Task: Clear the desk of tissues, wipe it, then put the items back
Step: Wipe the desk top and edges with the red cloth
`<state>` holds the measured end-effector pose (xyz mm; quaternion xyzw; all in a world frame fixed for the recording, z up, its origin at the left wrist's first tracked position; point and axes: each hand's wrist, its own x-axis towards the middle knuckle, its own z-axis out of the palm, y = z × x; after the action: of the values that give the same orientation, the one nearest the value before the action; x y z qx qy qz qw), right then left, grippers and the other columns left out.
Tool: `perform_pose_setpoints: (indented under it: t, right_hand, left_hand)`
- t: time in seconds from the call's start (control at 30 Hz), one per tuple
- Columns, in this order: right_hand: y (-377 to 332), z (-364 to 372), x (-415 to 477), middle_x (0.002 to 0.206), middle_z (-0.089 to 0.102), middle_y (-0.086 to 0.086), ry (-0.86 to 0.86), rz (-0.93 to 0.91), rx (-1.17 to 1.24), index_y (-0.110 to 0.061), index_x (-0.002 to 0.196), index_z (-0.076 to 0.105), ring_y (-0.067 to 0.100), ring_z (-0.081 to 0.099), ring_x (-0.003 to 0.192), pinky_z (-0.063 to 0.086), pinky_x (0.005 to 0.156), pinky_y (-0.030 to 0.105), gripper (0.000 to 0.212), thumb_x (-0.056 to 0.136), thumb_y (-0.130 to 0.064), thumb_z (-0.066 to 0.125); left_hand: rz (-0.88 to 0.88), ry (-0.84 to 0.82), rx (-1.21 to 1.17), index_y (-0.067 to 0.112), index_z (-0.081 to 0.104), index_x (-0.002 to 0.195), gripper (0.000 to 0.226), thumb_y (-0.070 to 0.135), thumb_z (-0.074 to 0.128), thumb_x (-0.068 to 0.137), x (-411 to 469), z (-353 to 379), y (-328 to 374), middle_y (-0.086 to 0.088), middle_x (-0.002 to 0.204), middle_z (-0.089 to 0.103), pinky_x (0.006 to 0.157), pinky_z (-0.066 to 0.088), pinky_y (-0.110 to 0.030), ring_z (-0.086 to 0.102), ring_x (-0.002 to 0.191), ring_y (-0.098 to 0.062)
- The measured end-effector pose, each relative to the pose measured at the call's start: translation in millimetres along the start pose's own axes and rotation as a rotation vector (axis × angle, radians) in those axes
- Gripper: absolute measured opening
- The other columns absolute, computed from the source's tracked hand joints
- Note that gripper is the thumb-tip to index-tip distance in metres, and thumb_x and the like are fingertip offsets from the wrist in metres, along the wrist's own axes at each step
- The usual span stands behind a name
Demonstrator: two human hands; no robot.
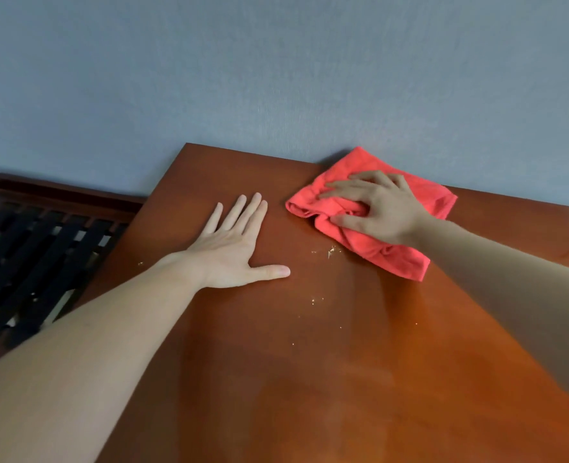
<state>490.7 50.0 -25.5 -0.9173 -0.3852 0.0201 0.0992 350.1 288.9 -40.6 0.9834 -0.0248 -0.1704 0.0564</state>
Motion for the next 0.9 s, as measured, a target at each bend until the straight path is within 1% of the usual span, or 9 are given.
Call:
perform_pose_setpoints:
  t: [0.17,0.23,0.37,0.43,0.57,0.63,0.77,0.83,0.9]
  right_hand:
    - [-40,24,38,0.15,0.039,-0.019,0.17,0.411,-0.01,-0.042,0.135,0.049,0.019,0.025,0.142,0.013,0.11,0.051,0.045,0.093,-0.056,0.042]
    - [-58,29,40,0.146,0.044,-0.021,0.154,0.356,0.035,-0.041,0.132,0.052,0.017,0.025,0.143,0.011,0.111,0.052,0.043,0.091,-0.053,0.045]
    - [-27,13,20,0.138,0.048,-0.03,0.045,0.026,0.068,-0.05,0.126,0.054,0.008,0.03,0.14,0.013,0.109,0.045,0.04,0.086,-0.053,0.058]
    - [-7,10,22,0.143,0.045,-0.025,0.054,0.082,0.043,-0.051,0.129,0.052,0.008,0.029,0.141,0.013,0.111,0.046,0.042,0.087,-0.055,0.057]
    - [-52,28,48,0.149,0.042,-0.017,0.225,0.458,0.032,-0.042,0.133,0.051,0.018,0.027,0.141,0.014,0.109,0.054,0.043,0.09,-0.049,0.046]
    - [-75,34,49,0.14,0.05,-0.018,0.233,0.394,0.044,-0.042,0.127,0.055,0.018,0.03,0.137,0.016,0.106,0.053,0.04,0.088,-0.049,0.048]
    - [-32,15,24,0.133,0.052,-0.029,0.074,-0.016,0.074,-0.051,0.123,0.057,0.01,0.037,0.134,0.017,0.104,0.044,0.044,0.079,-0.056,0.053]
    - [-8,9,27,0.14,0.045,-0.031,0.03,0.004,0.068,-0.052,0.125,0.054,0.01,0.032,0.138,0.013,0.107,0.045,0.046,0.08,-0.057,0.053]
    - [-12,17,39,0.145,0.041,-0.028,0.086,0.155,0.051,-0.051,0.131,0.05,0.01,0.027,0.141,0.01,0.111,0.048,0.046,0.085,-0.054,0.054]
  left_hand:
    - [0.008,-0.028,0.008,0.018,-0.028,0.151,0.131,0.097,0.02,0.058,-1,-1,0,0.007,0.155,-0.039,0.12,-0.017,-0.042,-0.036,0.142,-0.011]
    - [0.012,-0.032,0.002,0.018,-0.028,0.151,0.133,0.098,0.022,0.057,-1,-2,0,0.007,0.155,-0.038,0.12,-0.016,-0.043,-0.036,0.142,-0.011]
    - [0.015,-0.027,-0.011,0.019,-0.029,0.15,0.134,0.098,0.025,0.058,-1,-2,-1,0.007,0.155,-0.039,0.12,-0.018,-0.042,-0.037,0.141,-0.01]
    - [0.013,-0.028,-0.011,0.019,-0.03,0.15,0.134,0.098,0.025,0.057,-1,-2,0,0.008,0.154,-0.04,0.119,-0.018,-0.041,-0.038,0.14,-0.01]
    - [0.005,-0.029,-0.01,0.017,-0.029,0.15,0.136,0.099,0.026,0.056,-1,-2,2,0.008,0.154,-0.04,0.119,-0.018,-0.041,-0.037,0.14,-0.009]
    - [-0.002,-0.025,-0.004,0.016,-0.03,0.15,0.137,0.098,0.028,0.056,-1,-2,2,0.006,0.154,-0.04,0.12,-0.017,-0.041,-0.038,0.14,-0.009]
    - [-0.013,-0.022,-0.013,0.013,-0.033,0.148,0.14,0.098,0.03,0.056,-3,-3,1,0.0,0.154,-0.04,0.12,-0.016,-0.04,-0.037,0.141,-0.01]
    - [-0.014,-0.035,-0.014,0.012,-0.033,0.148,0.141,0.098,0.029,0.055,-4,-3,1,0.0,0.154,-0.041,0.121,-0.016,-0.04,-0.038,0.14,-0.01]
    - [-0.011,-0.039,-0.009,0.012,-0.032,0.148,0.141,0.099,0.028,0.054,-3,-4,1,0.0,0.154,-0.041,0.121,-0.016,-0.041,-0.037,0.141,-0.01]
